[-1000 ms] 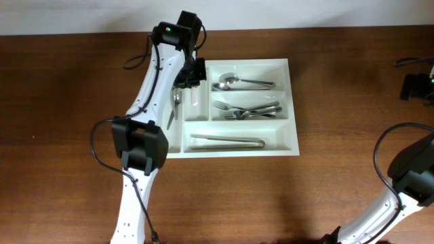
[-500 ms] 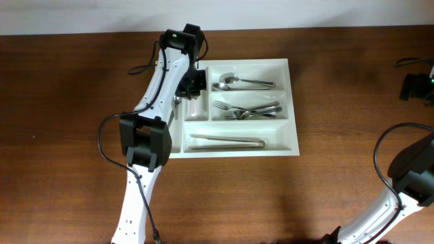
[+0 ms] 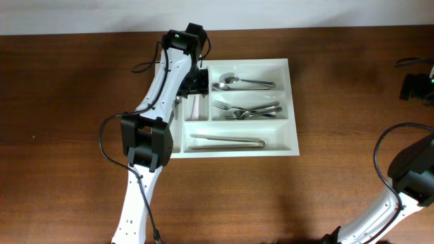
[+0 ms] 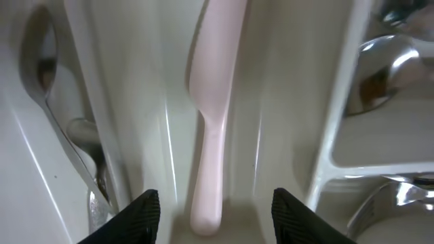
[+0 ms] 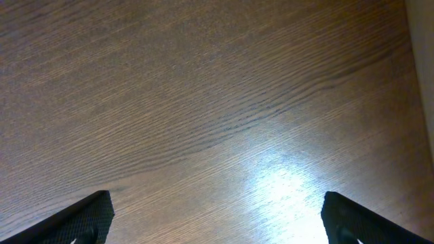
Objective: Pack container
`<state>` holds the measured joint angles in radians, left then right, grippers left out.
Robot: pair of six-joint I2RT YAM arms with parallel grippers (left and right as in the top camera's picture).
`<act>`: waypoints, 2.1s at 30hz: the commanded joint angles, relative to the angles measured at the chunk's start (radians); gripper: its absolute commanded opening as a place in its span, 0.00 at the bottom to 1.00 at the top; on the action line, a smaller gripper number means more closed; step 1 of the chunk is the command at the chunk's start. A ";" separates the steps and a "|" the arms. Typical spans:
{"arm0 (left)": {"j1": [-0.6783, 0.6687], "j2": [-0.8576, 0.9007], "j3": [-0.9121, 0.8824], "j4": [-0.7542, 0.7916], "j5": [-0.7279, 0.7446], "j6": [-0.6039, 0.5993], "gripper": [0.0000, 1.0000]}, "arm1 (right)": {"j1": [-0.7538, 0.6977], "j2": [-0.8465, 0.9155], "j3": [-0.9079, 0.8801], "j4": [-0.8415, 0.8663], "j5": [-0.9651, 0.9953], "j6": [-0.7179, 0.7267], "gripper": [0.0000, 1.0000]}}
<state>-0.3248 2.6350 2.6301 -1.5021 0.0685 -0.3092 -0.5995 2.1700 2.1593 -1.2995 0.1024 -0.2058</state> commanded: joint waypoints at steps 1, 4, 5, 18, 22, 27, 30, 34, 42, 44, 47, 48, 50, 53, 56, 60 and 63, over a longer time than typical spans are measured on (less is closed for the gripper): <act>0.014 0.001 0.137 -0.013 -0.013 0.023 0.59 | 0.003 -0.017 -0.002 0.002 -0.010 0.004 0.99; 0.041 0.001 0.293 -0.060 -0.026 0.024 0.63 | 0.003 -0.017 -0.002 0.002 -0.010 0.004 0.99; 0.052 0.000 0.345 -0.081 -0.041 0.024 0.63 | 0.003 -0.017 -0.002 0.002 -0.010 0.004 0.99; 0.227 -0.227 0.507 -0.186 -0.164 0.226 0.70 | 0.003 -0.017 -0.002 0.002 -0.010 0.004 0.99; 0.257 -0.303 0.506 -0.186 -0.163 0.280 0.71 | 0.003 -0.017 -0.002 0.002 -0.010 0.004 0.99; 0.267 -0.414 0.447 -0.186 -0.163 0.281 0.75 | 0.003 -0.017 -0.002 0.002 -0.010 0.004 0.99; 0.267 -0.494 0.349 -0.186 -0.164 0.288 0.78 | 0.003 -0.017 -0.002 0.002 -0.010 0.004 0.99; 0.267 -0.640 0.135 -0.186 -0.171 0.287 0.84 | 0.003 -0.017 -0.002 0.002 -0.010 0.004 0.99; 0.256 -0.995 -0.303 -0.158 -0.153 0.212 0.93 | 0.003 -0.017 -0.002 0.002 -0.010 0.004 0.99; 0.240 -1.069 -0.380 -0.109 -0.101 0.213 0.94 | 0.003 -0.017 -0.002 0.002 -0.010 0.004 0.99; 0.196 -1.171 -0.504 -0.048 -0.055 0.213 0.94 | 0.003 -0.017 -0.002 0.002 -0.010 0.004 0.99; 0.175 -1.205 -0.554 -0.035 -0.055 0.213 0.94 | 0.003 -0.017 -0.002 0.002 -0.010 0.004 0.99; 0.134 -1.271 -0.661 -0.006 -0.055 0.212 0.95 | 0.003 -0.017 -0.002 0.002 -0.010 0.004 0.99; 0.071 -1.383 -0.851 0.096 -0.025 0.200 0.96 | 0.003 -0.017 -0.002 0.002 -0.010 0.004 0.99; 0.030 -1.500 -1.041 0.250 0.015 0.144 0.97 | 0.003 -0.017 -0.002 0.002 -0.010 0.004 0.99; 0.020 -1.619 -1.240 0.371 0.014 0.108 0.99 | 0.003 -0.017 -0.002 0.002 -0.010 0.004 0.99; 0.020 -1.661 -1.327 0.364 0.015 0.107 0.99 | 0.003 -0.017 -0.002 0.002 -0.010 0.004 0.99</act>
<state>-0.3012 1.0199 1.3636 -1.1412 0.0635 -0.1741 -0.5995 2.1700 2.1593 -1.2999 0.1024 -0.2062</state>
